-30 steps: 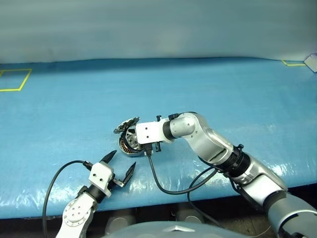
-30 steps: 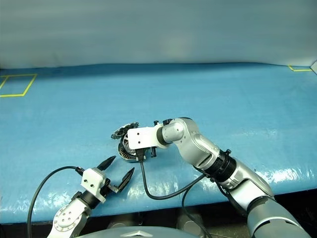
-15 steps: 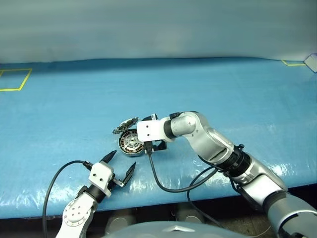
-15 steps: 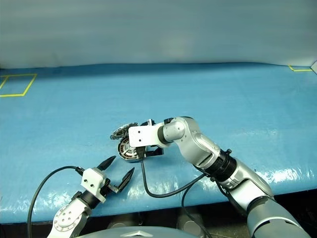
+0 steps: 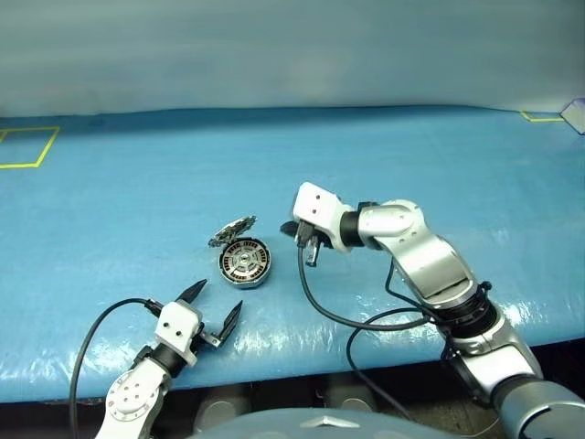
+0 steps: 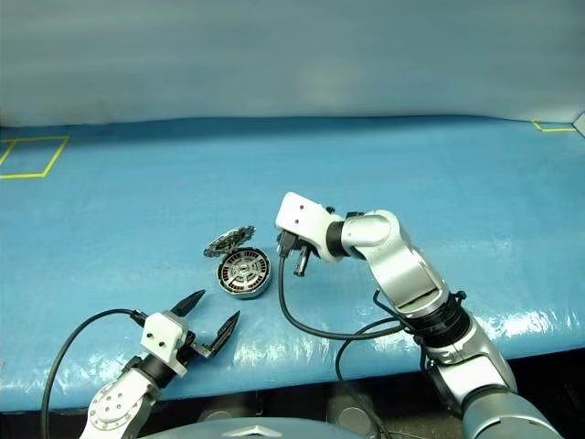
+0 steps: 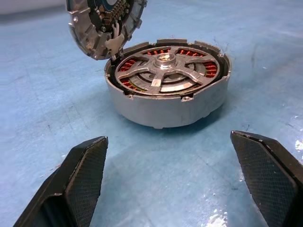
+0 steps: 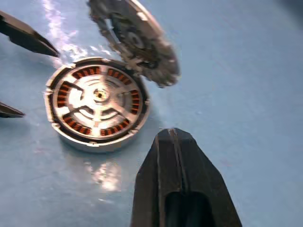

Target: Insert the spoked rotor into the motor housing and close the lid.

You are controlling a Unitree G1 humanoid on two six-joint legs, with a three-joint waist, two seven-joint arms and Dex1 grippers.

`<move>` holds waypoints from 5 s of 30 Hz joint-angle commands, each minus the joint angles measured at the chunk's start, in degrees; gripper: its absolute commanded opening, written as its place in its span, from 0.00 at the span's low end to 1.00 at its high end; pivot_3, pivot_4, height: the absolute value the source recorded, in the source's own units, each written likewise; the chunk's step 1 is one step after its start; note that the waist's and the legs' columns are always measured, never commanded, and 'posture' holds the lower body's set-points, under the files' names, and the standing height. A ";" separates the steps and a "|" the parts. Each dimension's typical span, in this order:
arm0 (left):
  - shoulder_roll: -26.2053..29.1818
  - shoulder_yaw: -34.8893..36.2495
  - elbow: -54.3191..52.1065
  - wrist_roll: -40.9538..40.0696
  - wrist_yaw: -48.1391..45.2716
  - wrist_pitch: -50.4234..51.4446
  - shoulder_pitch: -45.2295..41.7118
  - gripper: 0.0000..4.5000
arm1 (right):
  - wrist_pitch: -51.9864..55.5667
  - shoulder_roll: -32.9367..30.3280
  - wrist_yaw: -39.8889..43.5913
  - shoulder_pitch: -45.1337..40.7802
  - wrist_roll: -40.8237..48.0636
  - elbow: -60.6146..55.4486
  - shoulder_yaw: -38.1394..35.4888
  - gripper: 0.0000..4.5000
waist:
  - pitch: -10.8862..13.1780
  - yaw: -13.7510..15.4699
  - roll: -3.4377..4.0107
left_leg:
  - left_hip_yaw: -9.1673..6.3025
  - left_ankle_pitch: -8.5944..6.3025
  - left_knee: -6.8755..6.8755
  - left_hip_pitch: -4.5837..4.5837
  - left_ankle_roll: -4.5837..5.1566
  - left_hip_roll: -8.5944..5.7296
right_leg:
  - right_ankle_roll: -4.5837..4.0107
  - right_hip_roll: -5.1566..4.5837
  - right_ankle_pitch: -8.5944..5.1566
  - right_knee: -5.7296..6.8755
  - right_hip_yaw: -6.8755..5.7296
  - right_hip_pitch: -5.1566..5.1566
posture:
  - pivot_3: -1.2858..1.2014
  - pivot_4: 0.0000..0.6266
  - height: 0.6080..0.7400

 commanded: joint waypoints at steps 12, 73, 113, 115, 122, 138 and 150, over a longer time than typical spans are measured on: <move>0.06 -0.76 -0.70 -0.48 -1.70 0.13 -1.77 1.00 | -7.16 26.06 -9.67 -17.23 4.91 24.13 -1.42 0.00 | 0.00 -0.40 0.03 | -0.02 0.01 -0.16 -0.04 -0.01 0.03 | -0.22 0.08 0.38 0.00 0.01 -0.13 | 0.52 0.24 1.00; 0.95 -2.19 -1.20 0.54 -2.46 2.17 -4.22 1.00 | -11.87 15.08 -22.78 14.64 5.73 -0.24 8.86 1.00 | -0.11 -0.47 -0.02 | 0.04 0.09 -0.06 0.02 -0.04 0.07 | -0.11 0.10 0.16 0.02 0.03 -0.07 | 0.52 0.24 1.00; -0.62 -2.44 -0.39 0.92 -1.04 0.98 -3.33 1.00 | -6.68 20.13 -21.95 12.61 2.94 4.29 10.97 0.67 | -0.11 -0.46 -0.02 | 0.03 0.10 -0.05 0.01 -0.03 0.06 | -0.09 0.09 0.18 0.01 0.04 -0.07 | 0.52 0.24 1.00; -0.61 -2.41 -0.37 0.92 -1.05 0.88 -3.25 1.00 | -6.78 20.10 -22.15 12.89 2.48 4.72 11.42 0.67 | -0.10 -0.45 -0.02 | 0.03 0.10 -0.05 0.00 -0.03 0.06 | -0.09 0.09 0.18 0.01 0.04 -0.07 | 0.52 0.24 1.00; -0.58 -2.31 -0.45 0.88 -1.02 0.84 -2.93 1.00 | -6.97 20.00 -22.63 13.66 1.88 6.05 11.82 0.67 | -0.11 -0.45 -0.03 | 0.03 0.10 -0.05 0.01 -0.03 0.06 | -0.08 0.09 0.18 0.00 0.04 -0.07 | 0.52 0.24 1.00; -0.58 -2.33 -0.66 0.76 -1.09 0.82 -2.74 1.00 | -10.19 18.66 -19.84 13.04 1.02 12.46 12.23 0.67 | -0.13 -0.51 -0.02 | 0.03 0.10 -0.05 0.08 -0.03 0.07 | -0.09 0.10 0.18 0.01 0.04 -0.01 | 0.52 0.24 1.00; 0.23 2.16 -7.50 -13.48 -5.36 5.92 -1.58 1.00 | -9.43 17.43 -17.61 12.09 0.31 13.45 12.79 0.67 | -0.23 -0.55 -0.01 | 0.03 0.10 -0.05 0.15 -0.03 0.09 | -0.10 0.09 0.17 0.02 0.04 0.06 | 0.52 0.24 1.00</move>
